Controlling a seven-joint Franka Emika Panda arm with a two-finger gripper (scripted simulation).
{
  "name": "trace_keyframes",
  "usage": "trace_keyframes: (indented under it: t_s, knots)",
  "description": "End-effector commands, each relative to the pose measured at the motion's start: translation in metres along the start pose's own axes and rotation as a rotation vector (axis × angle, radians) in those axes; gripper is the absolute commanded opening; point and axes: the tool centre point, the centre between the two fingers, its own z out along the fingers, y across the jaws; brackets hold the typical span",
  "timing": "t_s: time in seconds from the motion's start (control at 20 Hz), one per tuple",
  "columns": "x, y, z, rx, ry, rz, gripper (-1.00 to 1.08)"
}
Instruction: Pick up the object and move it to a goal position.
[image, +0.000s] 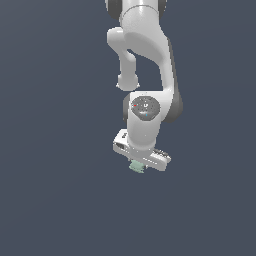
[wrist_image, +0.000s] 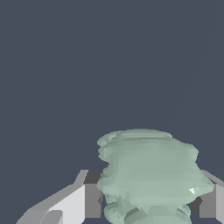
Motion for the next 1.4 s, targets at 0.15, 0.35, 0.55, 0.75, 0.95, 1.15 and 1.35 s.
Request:
trace_keyframes:
  t_s: [0.15,0.35,0.55,0.75,0.95,1.15,1.35]
  knots:
    - [0.001,-0.037,-0.074,0.024,0.042,-0.02,-1.0]
    - [0.0,-0.064,-0.131,0.042,0.074,-0.036,-1.0]
    - [-0.002,-0.09,-0.187,0.059,0.105,-0.051,-1.0]
    - [-0.006,-0.111,-0.235,0.074,0.132,-0.064,-1.0]
    - [-0.009,-0.126,-0.267,0.084,0.149,-0.073,-1.0]
    - [-0.011,-0.134,-0.287,0.09,0.16,-0.079,-1.0]
    - [-0.011,-0.139,-0.297,0.093,0.166,-0.082,-1.0]
